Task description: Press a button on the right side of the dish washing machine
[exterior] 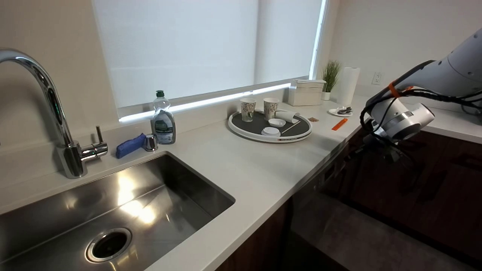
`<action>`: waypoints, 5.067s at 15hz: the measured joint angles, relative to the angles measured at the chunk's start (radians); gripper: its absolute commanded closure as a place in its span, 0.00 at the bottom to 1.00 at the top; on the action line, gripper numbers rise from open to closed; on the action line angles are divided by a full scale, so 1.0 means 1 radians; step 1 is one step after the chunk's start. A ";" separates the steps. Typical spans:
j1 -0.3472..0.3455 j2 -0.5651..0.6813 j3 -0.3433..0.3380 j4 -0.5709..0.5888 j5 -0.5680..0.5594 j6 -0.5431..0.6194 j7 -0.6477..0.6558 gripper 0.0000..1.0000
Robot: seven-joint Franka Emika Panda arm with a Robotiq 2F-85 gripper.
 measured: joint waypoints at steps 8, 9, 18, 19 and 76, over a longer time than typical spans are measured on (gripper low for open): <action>-0.004 0.006 0.013 0.006 -0.002 -0.001 0.018 1.00; -0.004 0.007 0.014 0.006 -0.002 -0.001 0.020 1.00; -0.012 0.024 0.024 0.013 -0.007 -0.001 0.032 1.00; -0.013 0.028 0.025 0.017 -0.007 -0.001 0.034 1.00; -0.096 0.071 0.074 0.056 0.190 -0.108 0.152 1.00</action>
